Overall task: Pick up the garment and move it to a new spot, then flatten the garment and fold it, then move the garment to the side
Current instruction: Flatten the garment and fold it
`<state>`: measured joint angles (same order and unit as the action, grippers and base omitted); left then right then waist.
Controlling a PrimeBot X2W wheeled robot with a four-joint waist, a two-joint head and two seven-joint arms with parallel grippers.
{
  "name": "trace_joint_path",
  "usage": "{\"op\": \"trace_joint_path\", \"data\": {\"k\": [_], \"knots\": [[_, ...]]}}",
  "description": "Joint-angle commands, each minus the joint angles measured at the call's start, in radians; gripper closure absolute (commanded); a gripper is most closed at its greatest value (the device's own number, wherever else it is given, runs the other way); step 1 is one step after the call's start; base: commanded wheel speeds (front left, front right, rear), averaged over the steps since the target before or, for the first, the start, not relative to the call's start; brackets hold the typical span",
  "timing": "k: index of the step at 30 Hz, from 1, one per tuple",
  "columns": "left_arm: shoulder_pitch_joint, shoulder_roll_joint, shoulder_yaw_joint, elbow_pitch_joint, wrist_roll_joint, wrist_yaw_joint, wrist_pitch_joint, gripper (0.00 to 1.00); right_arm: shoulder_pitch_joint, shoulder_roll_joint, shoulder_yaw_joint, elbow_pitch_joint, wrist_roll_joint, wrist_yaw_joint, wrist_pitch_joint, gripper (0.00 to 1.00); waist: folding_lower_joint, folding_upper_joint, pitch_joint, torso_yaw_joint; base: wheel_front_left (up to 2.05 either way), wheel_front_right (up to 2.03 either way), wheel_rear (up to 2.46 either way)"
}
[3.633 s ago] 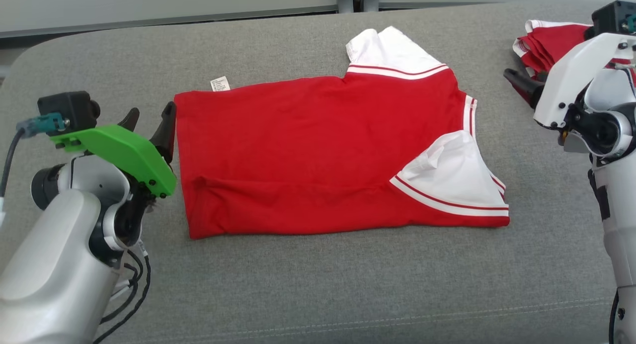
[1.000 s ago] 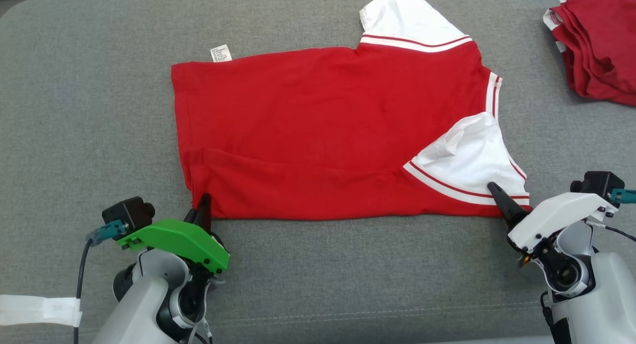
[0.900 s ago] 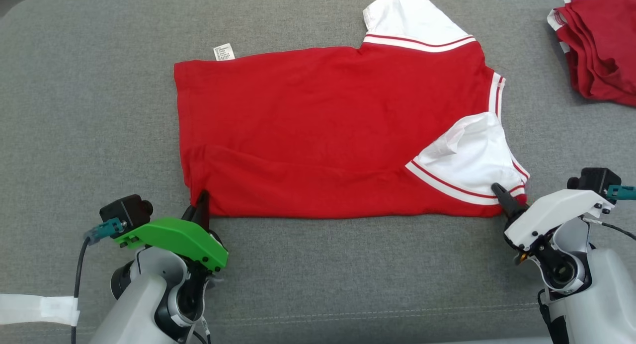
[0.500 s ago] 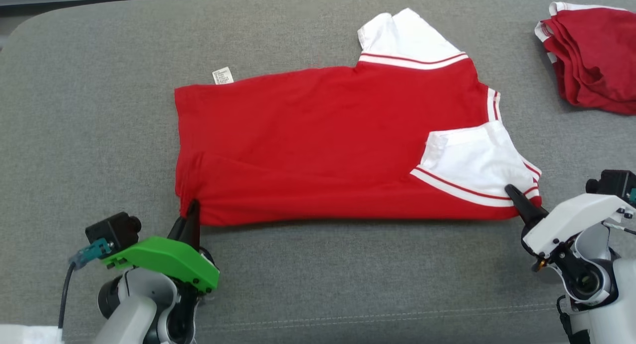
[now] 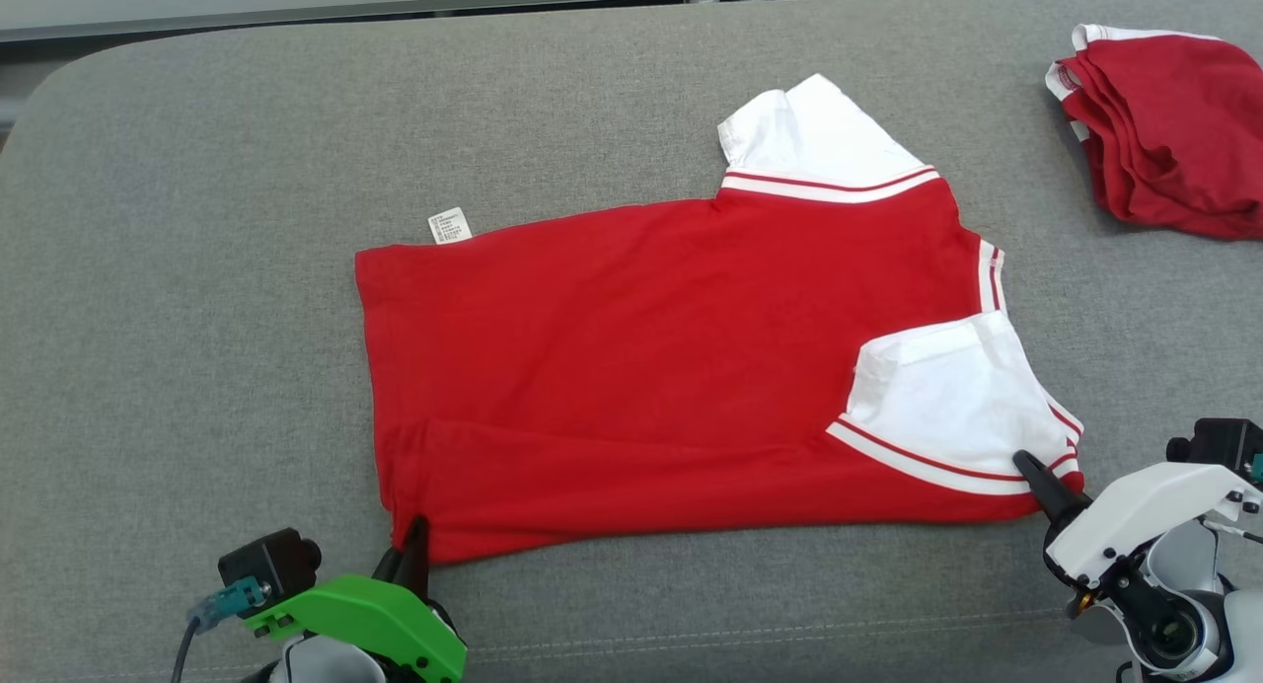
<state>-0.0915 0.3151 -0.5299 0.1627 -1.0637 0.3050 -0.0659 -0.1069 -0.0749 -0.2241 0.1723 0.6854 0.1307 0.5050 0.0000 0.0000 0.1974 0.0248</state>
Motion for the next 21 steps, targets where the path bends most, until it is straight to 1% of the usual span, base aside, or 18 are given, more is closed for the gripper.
{"op": "trace_joint_path", "data": {"k": [1,6,7,8,9,10,11,12,13,16,21], "knots": [[0.012,0.003,-0.001,0.005,-0.002,0.008,0.002,1.00,0.010,0.002,-0.006,0.003,-0.003,0.000,0.003,1.00,0.0000,0.0000,-0.002,-0.001,0.00,0.00,0.00],[0.013,0.010,-0.004,0.024,0.000,0.024,0.015,1.00,-0.002,0.009,-0.010,0.022,-0.013,0.000,0.000,1.00,0.0000,0.0000,-0.004,-0.006,0.00,0.00,0.00],[0.011,0.010,-0.003,0.024,0.000,0.024,0.014,0.80,-0.008,0.009,-0.013,0.028,-0.014,0.000,-0.004,0.97,0.0000,0.0000,-0.003,-0.007,0.00,0.00,0.00],[0.010,0.010,-0.002,0.026,0.000,0.025,0.014,0.31,-0.013,0.010,-0.014,0.036,-0.015,0.000,-0.004,0.78,0.0000,0.0000,-0.003,-0.007,0.00,0.00,0.00],[0.008,0.011,-0.003,0.026,0.000,0.025,0.016,0.00,-0.018,0.010,-0.014,0.041,-0.016,0.000,-0.004,0.71,0.0000,0.0000,-0.002,-0.007,0.00,0.00,0.00],[0.006,0.013,-0.002,0.026,0.000,0.024,0.018,0.00,-0.020,0.011,-0.014,0.045,-0.016,0.000,-0.005,0.54,0.0000,0.0000,-0.002,-0.007,0.00,0.00,0.00],[0.004,0.017,-0.002,0.024,0.002,0.025,0.019,0.00,-0.021,0.012,-0.014,0.047,-0.015,0.000,-0.005,0.25,0.0000,0.0000,-0.002,-0.007,0.00,0.00,0.00],[0.001,0.023,-0.003,0.021,0.009,0.027,0.019,0.00,-0.019,0.010,-0.016,0.049,-0.014,0.000,-0.004,0.06,0.0000,0.0000,-0.002,-0.007,0.00,0.00,0.00],[-0.001,0.032,-0.003,0.018,0.015,0.030,0.019,0.00,-0.017,0.005,-0.021,0.047,-0.017,0.000,-0.005,0.00,0.0000,0.0000,-0.002,-0.007,0.00,0.00,0.00],[-0.017,0.072,-0.012,0.002,0.047,0.034,0.025,0.00,-0.006,-0.014,-0.028,0.024,-0.033,0.000,0.005,0.00,0.0000,0.0000,-0.002,-0.007,0.00,0.00,0.00],[-0.082,0.149,-0.032,-0.041,0.106,0.028,0.066,0.00,-0.025,-0.085,-0.039,-0.041,-0.064,0.000,0.045,0.00,0.0000,0.0000,-0.003,-0.010,0.00,0.00,0.00]]}}
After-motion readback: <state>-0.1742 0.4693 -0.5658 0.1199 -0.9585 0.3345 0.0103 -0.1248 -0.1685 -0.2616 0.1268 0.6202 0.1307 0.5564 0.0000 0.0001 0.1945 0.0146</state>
